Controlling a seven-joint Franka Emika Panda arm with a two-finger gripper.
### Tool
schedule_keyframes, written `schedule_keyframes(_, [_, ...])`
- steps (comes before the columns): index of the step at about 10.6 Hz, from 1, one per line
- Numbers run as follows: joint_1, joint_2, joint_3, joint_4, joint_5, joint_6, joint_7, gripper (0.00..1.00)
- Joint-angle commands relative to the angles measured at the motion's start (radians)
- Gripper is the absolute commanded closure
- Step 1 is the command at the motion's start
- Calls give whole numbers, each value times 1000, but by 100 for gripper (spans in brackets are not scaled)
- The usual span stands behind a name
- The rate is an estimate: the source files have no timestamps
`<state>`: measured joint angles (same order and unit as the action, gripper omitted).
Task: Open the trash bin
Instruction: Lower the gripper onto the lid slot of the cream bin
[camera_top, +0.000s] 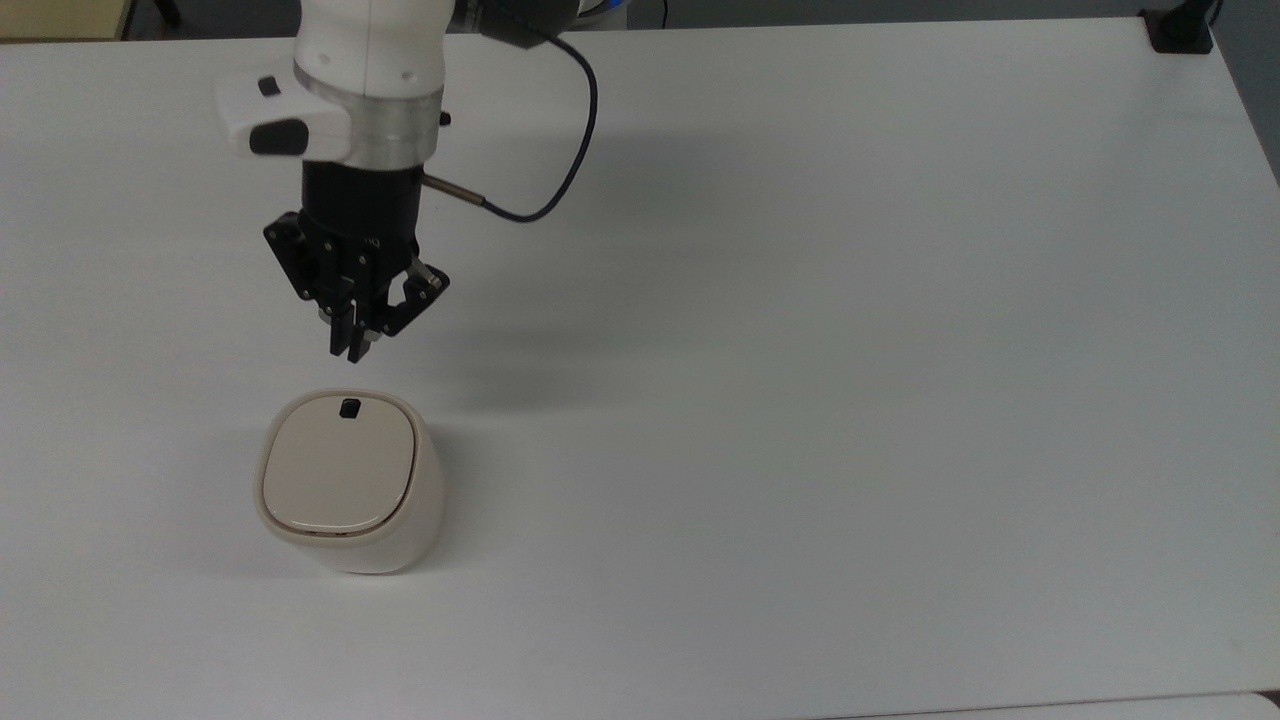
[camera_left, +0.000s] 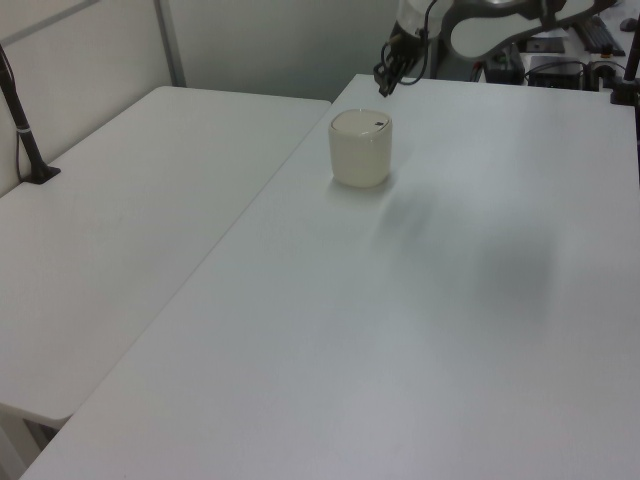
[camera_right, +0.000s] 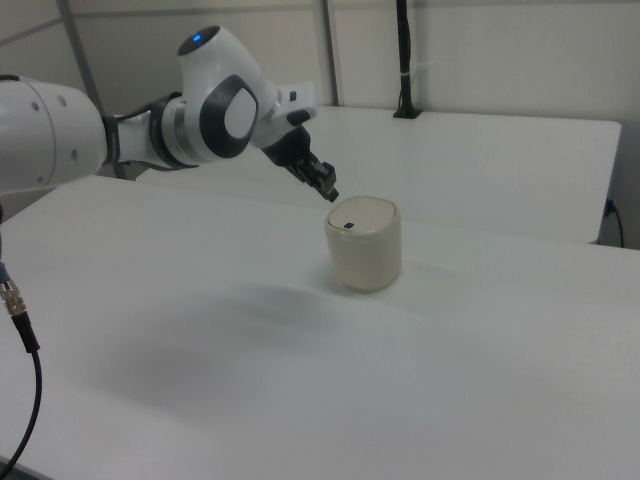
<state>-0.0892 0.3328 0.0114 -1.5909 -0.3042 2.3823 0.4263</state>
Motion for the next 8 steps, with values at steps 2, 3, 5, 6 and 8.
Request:
schedule_keyframes(2, [2,54,-21,-1,-42,95,92,97])
schedule_keyframes(3, [2,77,-25,9,-42,125,106,97])
schedule_keyframes(5, [2,101,-34,26,-53,137,137,97])
schedule_keyframes(6, [2,104,-45,26,-61,140,138,96])
schedule_keyframes(8, [3,127,-45,26,-62,141,138,95])
